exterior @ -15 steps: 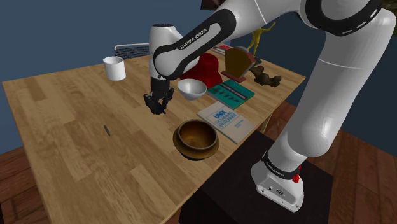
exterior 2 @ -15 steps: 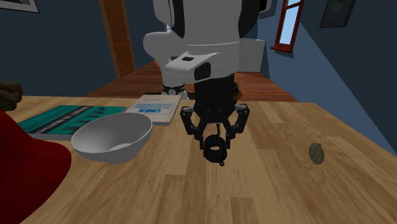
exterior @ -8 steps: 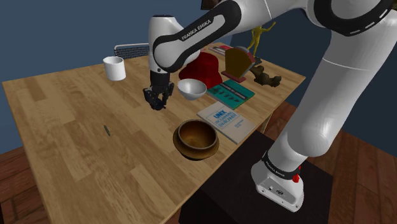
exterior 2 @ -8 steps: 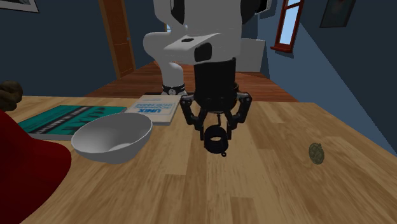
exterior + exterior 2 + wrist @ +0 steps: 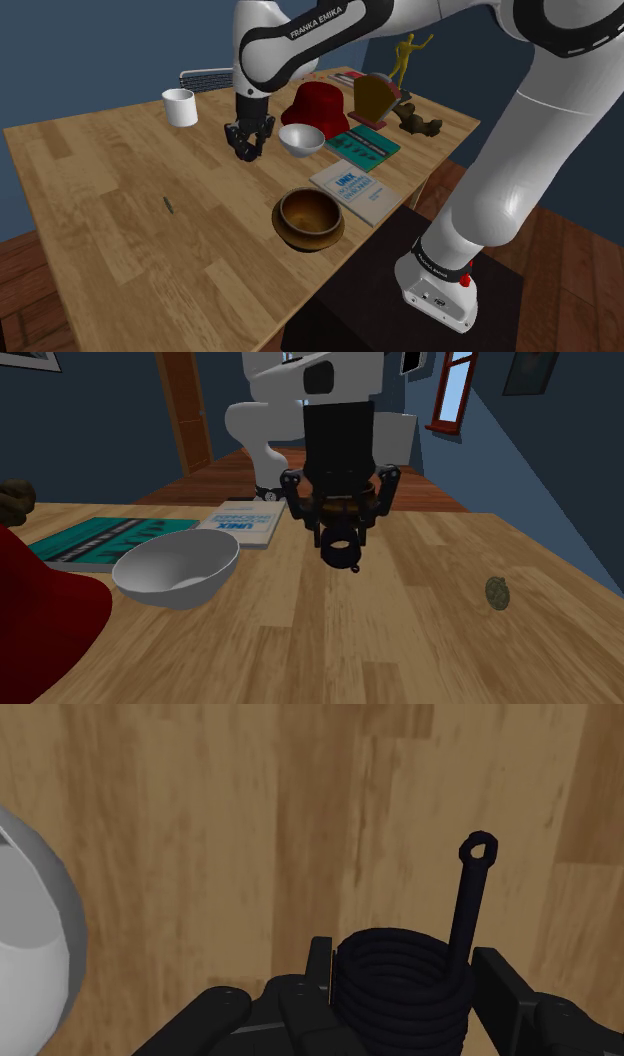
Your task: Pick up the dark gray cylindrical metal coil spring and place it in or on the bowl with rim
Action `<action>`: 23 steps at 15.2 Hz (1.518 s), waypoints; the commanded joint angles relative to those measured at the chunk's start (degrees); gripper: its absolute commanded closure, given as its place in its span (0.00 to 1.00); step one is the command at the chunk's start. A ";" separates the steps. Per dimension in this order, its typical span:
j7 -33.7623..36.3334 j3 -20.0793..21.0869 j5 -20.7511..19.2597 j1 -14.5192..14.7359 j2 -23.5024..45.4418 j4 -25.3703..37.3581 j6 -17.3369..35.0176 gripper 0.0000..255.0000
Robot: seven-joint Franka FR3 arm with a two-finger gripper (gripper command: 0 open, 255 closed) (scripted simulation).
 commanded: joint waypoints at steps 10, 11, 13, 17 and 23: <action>-0.26 -0.09 0.82 -0.19 -3.48 4.89 -8.30 1.00; -0.28 -0.10 0.87 -0.21 -3.75 5.38 -9.04 1.00; -0.28 -0.14 0.96 -0.24 -4.20 6.44 -10.54 1.00; -0.27 -0.20 1.10 -0.29 -4.99 8.67 -13.54 1.00; 0.11 0.42 3.77 0.69 -13.90 0.47 -13.90 1.00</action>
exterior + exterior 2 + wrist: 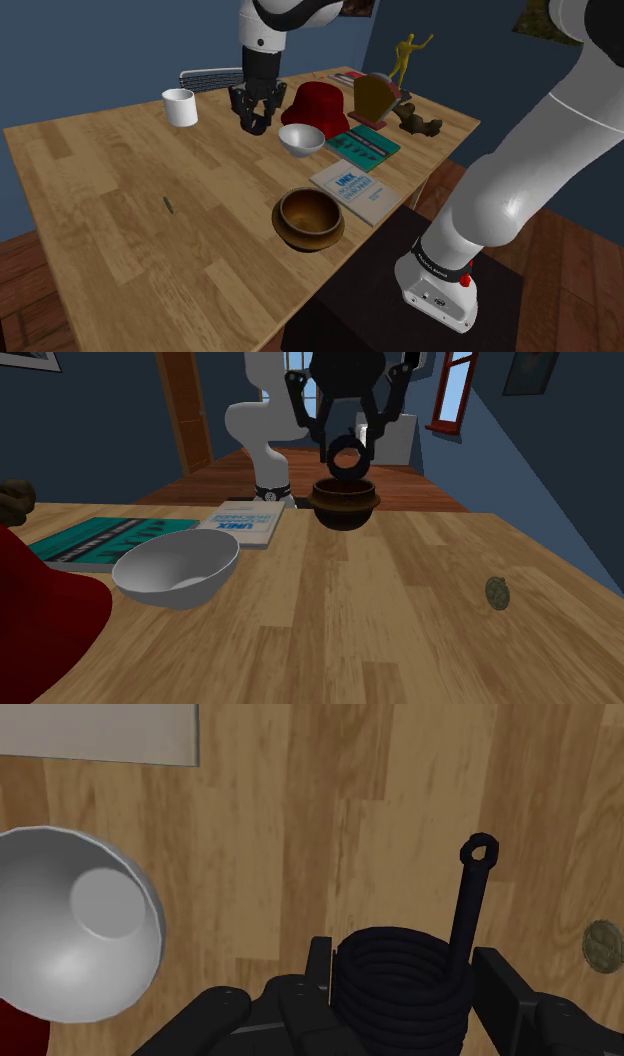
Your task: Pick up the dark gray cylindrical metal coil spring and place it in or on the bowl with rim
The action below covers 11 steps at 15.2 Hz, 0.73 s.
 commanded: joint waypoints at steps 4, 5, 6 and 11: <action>0.55 0.64 3.45 1.85 -11.05 -10.48 -0.18 1.00; 0.77 0.79 4.12 2.35 -13.22 -12.31 -0.44 1.00; 1.03 0.95 4.80 2.88 -15.39 -14.08 -0.76 1.00; 2.93 1.84 8.11 6.10 -26.34 -22.01 -3.42 1.00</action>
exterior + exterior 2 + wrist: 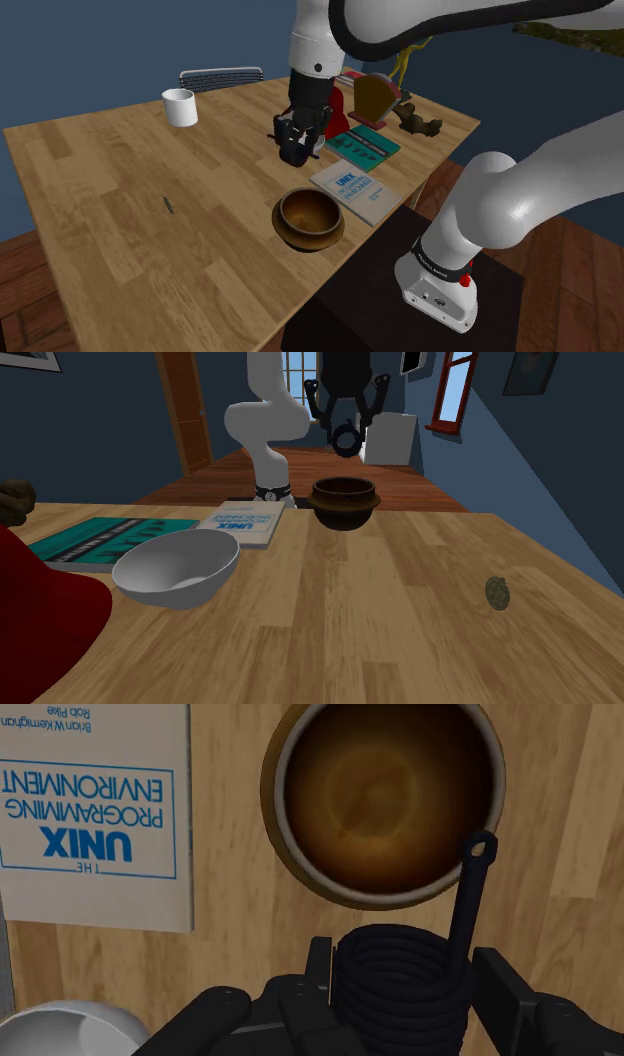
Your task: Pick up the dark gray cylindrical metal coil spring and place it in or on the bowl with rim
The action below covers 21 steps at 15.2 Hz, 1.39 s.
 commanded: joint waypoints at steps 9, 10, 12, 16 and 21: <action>3.25 2.20 4.60 4.88 -12.49 -10.20 -1.81 1.00; 3.18 2.40 4.79 4.94 -12.36 -10.88 -1.00 1.00; 3.05 2.79 5.17 5.07 -12.03 -12.21 0.65 1.00; 2.77 3.61 5.96 5.32 -11.13 -14.75 4.07 1.00; 2.50 4.47 6.78 5.56 -9.93 -17.07 7.57 1.00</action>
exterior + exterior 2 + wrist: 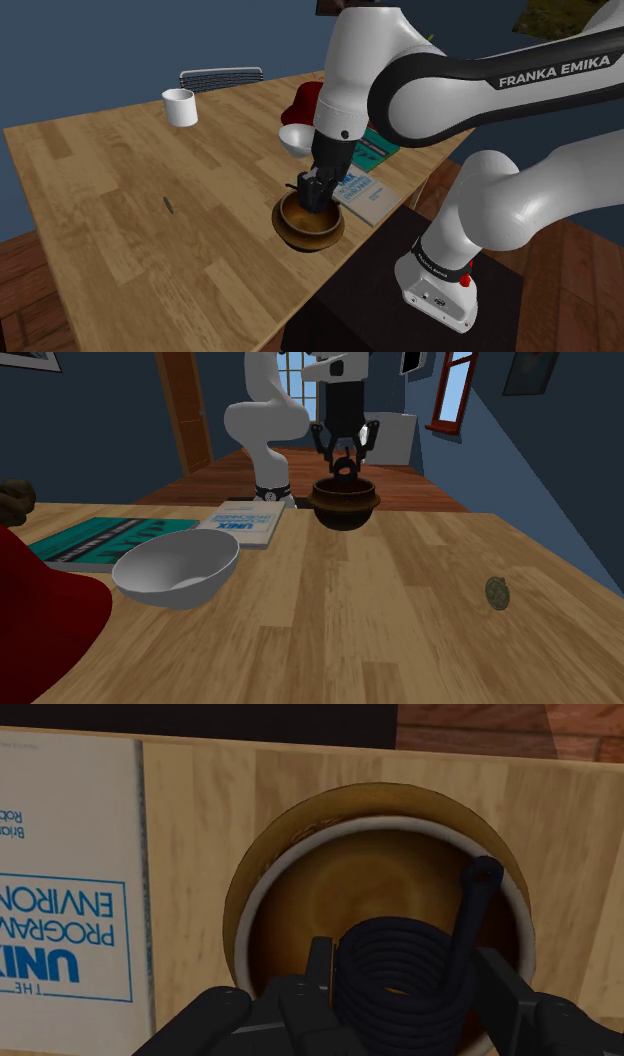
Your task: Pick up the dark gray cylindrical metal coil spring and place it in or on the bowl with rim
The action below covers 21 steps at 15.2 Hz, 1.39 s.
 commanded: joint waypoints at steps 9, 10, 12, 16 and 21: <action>-0.10 0.06 0.07 -0.01 0.18 -0.30 0.49 0.00; -0.10 0.06 0.07 -0.01 0.18 -0.30 0.49 0.00; -0.10 0.06 0.07 -0.01 0.18 -0.29 0.49 0.00; 0.22 -2.24 -2.00 -0.71 -2.43 5.37 -7.81 0.00; 0.23 -2.25 -2.01 -0.71 -2.43 5.37 -7.81 0.00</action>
